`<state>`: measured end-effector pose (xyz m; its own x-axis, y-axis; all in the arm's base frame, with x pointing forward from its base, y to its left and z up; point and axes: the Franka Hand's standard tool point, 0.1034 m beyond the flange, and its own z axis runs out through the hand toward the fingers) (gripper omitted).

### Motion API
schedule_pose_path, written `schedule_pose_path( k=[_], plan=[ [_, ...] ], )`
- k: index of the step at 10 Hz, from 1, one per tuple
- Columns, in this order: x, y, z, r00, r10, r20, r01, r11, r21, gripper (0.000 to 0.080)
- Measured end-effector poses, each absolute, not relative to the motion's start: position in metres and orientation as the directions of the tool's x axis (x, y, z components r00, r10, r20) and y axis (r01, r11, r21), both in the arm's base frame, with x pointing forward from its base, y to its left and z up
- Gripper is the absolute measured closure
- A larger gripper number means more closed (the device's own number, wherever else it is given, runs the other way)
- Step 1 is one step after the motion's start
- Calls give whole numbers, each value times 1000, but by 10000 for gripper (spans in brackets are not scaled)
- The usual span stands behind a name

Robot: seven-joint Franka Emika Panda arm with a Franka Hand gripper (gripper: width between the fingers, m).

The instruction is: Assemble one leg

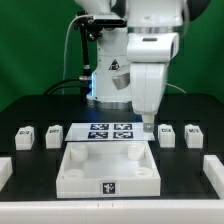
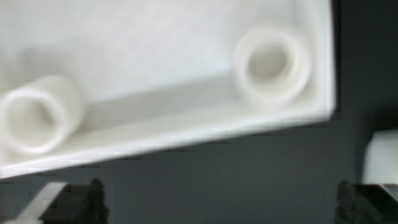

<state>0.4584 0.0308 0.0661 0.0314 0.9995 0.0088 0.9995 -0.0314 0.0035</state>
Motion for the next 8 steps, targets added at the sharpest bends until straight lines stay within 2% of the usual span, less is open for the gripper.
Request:
schedule_pose_path(
  k=[2, 4, 6, 8],
  plan=[
    [442, 1, 46, -191, 982, 13, 982, 191, -5, 150],
    [435, -21, 32, -161, 987, 23, 986, 162, -29, 150],
    [428, -24, 14, -135, 990, 36, 989, 137, -50, 150],
    [425, -26, 7, -97, 995, 39, 993, 99, -59, 150]
  ],
)
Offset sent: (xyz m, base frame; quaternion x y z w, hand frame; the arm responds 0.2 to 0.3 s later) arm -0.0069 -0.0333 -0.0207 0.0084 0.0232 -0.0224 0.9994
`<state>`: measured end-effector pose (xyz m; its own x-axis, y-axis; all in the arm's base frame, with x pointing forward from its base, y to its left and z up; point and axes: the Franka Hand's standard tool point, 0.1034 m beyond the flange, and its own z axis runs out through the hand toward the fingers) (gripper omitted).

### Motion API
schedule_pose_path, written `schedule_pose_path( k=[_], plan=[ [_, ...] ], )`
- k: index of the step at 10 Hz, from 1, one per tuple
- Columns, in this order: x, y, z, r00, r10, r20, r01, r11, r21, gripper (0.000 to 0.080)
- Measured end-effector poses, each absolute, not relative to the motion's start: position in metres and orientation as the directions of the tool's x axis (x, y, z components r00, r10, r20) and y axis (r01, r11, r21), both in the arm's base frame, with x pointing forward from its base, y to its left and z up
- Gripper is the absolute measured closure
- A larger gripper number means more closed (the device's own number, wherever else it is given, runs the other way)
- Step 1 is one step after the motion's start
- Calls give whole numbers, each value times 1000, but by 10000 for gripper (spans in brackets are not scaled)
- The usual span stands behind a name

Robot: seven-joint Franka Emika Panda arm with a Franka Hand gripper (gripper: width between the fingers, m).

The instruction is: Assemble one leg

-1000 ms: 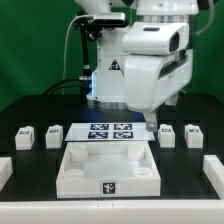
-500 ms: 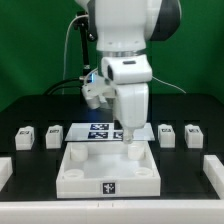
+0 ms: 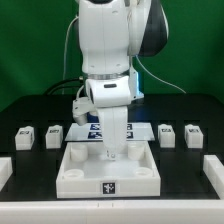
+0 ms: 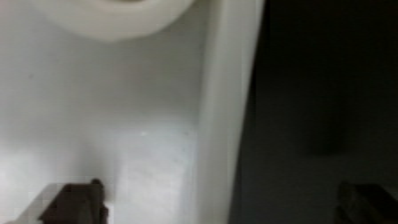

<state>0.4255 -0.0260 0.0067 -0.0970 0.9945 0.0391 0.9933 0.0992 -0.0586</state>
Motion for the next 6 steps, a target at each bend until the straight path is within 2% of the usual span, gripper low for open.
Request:
schedule_pose_path(
  k=[1, 3, 4, 5, 6],
  plan=[
    [425, -26, 7, -95, 995, 39, 994, 97, -58, 150],
    [425, -26, 6, -94, 995, 39, 994, 96, -60, 404],
    [425, -26, 6, -94, 995, 39, 994, 96, -60, 404],
    [425, -26, 6, -93, 995, 39, 994, 96, -60, 588],
    [425, -26, 6, -93, 995, 39, 994, 95, -61, 716]
  ],
)
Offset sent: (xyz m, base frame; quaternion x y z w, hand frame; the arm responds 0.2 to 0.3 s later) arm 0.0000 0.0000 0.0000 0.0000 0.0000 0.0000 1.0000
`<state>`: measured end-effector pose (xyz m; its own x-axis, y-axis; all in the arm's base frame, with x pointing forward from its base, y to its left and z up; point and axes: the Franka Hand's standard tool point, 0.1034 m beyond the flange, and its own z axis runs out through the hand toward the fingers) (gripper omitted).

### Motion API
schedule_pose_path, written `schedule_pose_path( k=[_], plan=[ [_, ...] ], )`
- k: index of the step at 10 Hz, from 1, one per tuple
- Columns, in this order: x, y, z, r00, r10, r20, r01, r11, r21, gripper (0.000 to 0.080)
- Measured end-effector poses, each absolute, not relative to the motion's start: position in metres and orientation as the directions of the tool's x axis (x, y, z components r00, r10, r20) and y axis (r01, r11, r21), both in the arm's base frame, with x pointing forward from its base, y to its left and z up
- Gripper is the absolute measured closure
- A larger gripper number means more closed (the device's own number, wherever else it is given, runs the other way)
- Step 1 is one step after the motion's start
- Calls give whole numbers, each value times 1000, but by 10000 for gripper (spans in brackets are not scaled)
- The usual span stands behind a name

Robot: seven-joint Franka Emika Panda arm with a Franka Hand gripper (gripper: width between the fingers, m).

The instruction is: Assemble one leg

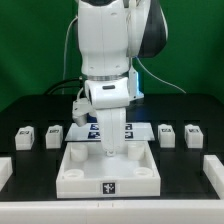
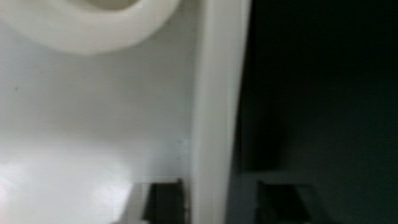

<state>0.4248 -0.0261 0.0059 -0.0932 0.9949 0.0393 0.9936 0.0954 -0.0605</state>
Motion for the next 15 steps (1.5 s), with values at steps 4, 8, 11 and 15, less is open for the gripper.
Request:
schedule_pose_path(
  k=[4, 8, 11, 15],
  plan=[
    [427, -26, 7, -92, 995, 38, 994, 94, -51, 742],
    [427, -26, 7, -92, 995, 38, 994, 93, -50, 742],
    [464, 4, 7, -53, 997, 54, 998, 54, -26, 742],
    [490, 38, 7, -26, 997, 75, 996, 32, -82, 741]
  ],
)
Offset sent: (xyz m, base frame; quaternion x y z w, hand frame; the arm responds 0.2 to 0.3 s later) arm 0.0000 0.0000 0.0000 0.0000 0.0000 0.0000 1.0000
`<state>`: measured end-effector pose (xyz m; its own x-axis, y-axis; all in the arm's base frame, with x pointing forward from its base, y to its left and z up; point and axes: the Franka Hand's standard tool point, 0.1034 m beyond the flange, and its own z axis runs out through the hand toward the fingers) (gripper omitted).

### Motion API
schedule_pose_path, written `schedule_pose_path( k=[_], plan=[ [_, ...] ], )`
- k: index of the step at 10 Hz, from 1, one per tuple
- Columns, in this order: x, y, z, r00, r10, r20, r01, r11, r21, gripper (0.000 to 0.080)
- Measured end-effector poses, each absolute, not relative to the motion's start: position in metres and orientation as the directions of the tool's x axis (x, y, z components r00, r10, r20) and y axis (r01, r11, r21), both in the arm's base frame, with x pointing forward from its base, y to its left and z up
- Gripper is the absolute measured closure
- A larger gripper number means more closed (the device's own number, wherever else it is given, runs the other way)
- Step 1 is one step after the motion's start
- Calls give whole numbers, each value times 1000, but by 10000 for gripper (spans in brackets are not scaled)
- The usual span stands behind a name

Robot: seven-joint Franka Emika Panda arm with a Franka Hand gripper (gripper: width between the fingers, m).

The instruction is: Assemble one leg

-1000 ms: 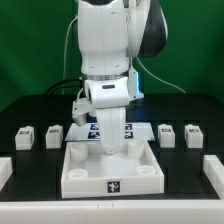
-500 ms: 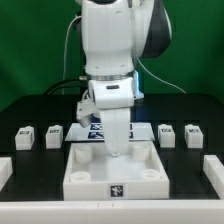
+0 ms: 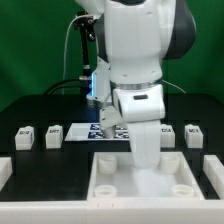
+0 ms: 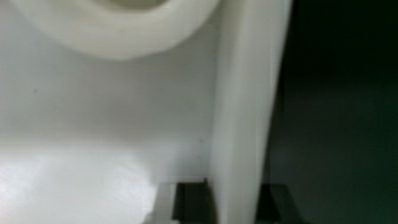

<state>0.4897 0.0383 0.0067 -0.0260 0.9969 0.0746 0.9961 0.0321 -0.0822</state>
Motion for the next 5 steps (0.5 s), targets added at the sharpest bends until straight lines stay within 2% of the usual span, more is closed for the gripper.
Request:
schedule_pose_path(
  k=[3, 5],
  plan=[
    [490, 71, 8, -13, 996, 84, 997, 19, -77, 739],
    [490, 70, 7, 3, 996, 86, 998, 2, -62, 739]
  ],
)
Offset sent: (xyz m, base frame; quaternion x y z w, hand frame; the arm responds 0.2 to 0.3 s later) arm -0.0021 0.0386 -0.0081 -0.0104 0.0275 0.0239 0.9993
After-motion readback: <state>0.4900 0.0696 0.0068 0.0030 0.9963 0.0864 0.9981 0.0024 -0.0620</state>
